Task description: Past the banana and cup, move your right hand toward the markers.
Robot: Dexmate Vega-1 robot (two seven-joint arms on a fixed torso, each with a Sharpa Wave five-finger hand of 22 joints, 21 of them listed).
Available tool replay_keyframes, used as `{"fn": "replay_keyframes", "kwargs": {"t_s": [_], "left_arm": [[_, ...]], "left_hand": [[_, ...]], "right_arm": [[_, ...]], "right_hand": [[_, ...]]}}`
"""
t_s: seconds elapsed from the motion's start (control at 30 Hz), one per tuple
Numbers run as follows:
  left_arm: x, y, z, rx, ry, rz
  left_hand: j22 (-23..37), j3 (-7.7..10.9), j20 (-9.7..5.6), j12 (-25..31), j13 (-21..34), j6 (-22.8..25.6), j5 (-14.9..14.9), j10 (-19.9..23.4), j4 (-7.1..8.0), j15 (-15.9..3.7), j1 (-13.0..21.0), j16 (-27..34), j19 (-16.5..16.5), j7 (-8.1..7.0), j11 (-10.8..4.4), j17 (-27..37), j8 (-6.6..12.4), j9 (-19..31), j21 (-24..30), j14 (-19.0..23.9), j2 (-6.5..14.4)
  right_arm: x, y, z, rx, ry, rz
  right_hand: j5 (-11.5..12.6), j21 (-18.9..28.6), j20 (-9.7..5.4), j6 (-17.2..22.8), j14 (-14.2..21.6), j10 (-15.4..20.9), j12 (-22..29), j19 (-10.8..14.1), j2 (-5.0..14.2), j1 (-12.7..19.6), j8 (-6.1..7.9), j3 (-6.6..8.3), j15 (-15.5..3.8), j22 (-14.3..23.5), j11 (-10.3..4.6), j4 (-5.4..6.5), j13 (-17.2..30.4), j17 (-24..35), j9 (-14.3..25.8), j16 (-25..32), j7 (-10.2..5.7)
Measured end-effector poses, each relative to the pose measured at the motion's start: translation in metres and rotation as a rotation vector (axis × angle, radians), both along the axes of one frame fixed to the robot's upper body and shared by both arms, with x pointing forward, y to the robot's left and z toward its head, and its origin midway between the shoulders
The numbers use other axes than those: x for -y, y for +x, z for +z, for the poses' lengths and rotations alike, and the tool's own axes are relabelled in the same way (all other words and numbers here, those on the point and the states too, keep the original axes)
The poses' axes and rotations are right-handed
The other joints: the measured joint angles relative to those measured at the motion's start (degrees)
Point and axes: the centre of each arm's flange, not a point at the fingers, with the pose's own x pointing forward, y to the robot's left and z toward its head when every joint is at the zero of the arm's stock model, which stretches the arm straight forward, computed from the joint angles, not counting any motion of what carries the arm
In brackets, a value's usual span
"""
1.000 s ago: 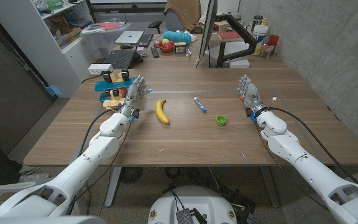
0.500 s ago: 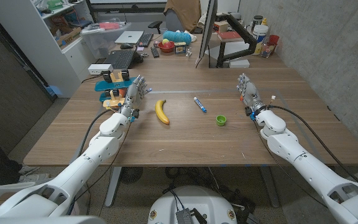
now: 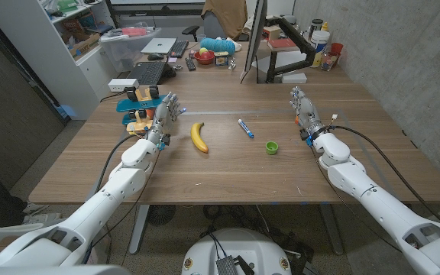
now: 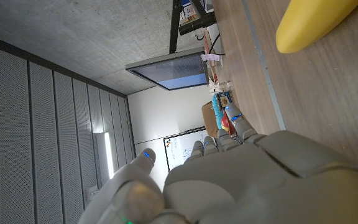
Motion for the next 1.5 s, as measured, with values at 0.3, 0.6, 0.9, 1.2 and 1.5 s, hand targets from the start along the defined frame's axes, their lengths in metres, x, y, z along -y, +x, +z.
{"fn": "replay_keyframes", "kwargs": {"t_s": [0.3,0.6,0.9,1.2,1.5], "left_arm": [[-0.001,-0.001,-0.002,0.005,-0.002,-0.005],[-0.001,-0.002,-0.005,0.009,0.000,-0.010],[0.001,-0.006,-0.004,0.017,0.004,-0.017],[0.001,-0.008,-0.004,0.022,0.009,-0.017],[0.002,-0.009,-0.003,0.029,0.013,-0.015]], "left_hand": [[0.0,0.00,0.00,0.0,0.0,0.0,0.0,0.0,0.00,0.00,0.0,0.0,0.0,0.00,0.00,0.0,0.00,0.0,0.0,0.0,0.0],[0.0,0.00,0.00,0.0,0.0,0.0,0.0,0.0,0.00,0.00,0.0,0.0,0.0,0.00,0.00,0.0,0.00,0.0,0.0,0.0,0.0],[0.0,0.00,0.00,0.0,0.0,0.0,0.0,0.0,0.00,0.00,0.0,0.0,0.0,0.00,0.00,0.0,0.00,0.0,0.0,0.0,0.0],[0.0,0.00,0.00,0.0,0.0,0.0,0.0,0.0,0.00,0.00,0.0,0.0,0.0,0.00,0.00,0.0,0.00,0.0,0.0,0.0,0.0],[0.0,0.00,0.00,0.0,0.0,0.0,0.0,0.0,0.00,0.00,0.0,0.0,0.0,0.00,0.00,0.0,0.00,0.0,0.0,0.0,0.0]], "right_arm": [[-0.005,-0.005,0.010,0.032,-0.038,-0.012],[-0.008,-0.011,0.022,0.070,-0.085,-0.033],[-0.013,-0.017,0.032,0.109,-0.129,-0.053],[-0.018,-0.021,0.042,0.146,-0.163,-0.069],[-0.023,-0.026,0.055,0.189,-0.202,-0.081]], "right_hand": [[-0.2,0.0,0.00,0.1,0.0,0.0,0.0,0.0,0.00,0.0,0.00,-0.24,0.00,0.0,0.00,-0.24,0.2,0.0,0.1,0.0,0.10],[-0.2,0.0,0.12,0.8,0.2,0.8,0.0,0.9,0.15,0.6,0.00,-0.01,0.22,-0.1,0.20,-0.47,0.2,0.0,0.1,0.0,0.82],[-0.2,0.0,0.43,1.3,0.5,1.3,0.4,1.2,0.30,1.1,0.00,0.24,0.10,-0.1,0.09,-0.71,0.1,0.0,0.1,0.0,1.33],[-0.2,0.0,0.11,1.1,0.5,1.5,0.4,1.5,0.45,1.5,0.00,0.24,0.09,-0.1,0.29,-0.71,0.1,0.0,0.1,-0.3,1.56],[-0.3,-0.3,0.11,1.1,0.5,1.5,0.4,1.5,0.45,1.5,0.00,0.41,0.09,-0.1,0.29,-0.88,0.1,0.0,0.1,-0.3,1.56]]}}
